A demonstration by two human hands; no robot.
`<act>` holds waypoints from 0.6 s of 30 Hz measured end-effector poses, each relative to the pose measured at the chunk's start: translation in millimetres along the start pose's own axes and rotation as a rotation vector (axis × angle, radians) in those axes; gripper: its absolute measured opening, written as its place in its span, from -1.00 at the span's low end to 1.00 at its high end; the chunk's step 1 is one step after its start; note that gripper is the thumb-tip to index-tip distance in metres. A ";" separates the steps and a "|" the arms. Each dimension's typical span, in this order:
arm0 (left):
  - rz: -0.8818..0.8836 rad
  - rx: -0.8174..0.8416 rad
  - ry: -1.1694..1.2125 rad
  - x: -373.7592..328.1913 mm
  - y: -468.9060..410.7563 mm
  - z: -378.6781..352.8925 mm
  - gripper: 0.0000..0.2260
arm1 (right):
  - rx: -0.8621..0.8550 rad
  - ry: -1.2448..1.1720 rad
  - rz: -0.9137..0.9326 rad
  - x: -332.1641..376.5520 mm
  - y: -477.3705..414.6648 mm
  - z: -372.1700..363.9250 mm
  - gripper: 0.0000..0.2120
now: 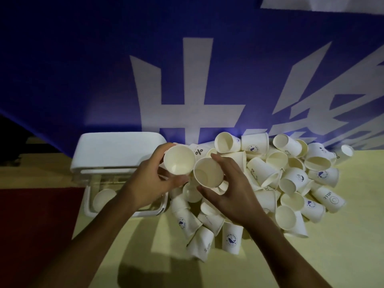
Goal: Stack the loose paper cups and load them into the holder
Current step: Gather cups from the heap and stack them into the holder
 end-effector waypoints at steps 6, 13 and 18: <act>-0.054 -0.125 0.053 27.0 36.5 59.0 -0.31 | -0.016 -0.089 -0.026 40.1 21.1 -27.3 -0.29; -0.034 -0.290 0.046 102.8 105.1 150.7 -0.31 | 0.058 -0.113 -0.070 70.2 58.4 -96.9 -0.39; 0.012 -0.334 0.019 153.5 116.6 187.7 -0.34 | 0.047 -0.127 -0.114 82.7 76.4 -138.2 -0.35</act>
Point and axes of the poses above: each hand's wrist, its own y-axis away from the middle knuckle, its own z-axis out of the back of the hand, x = y × z, the point moved 9 cm from there along -y, towards the middle knuckle, and after that the axes turned 15 degrees about -x, right-handed, at the moved point
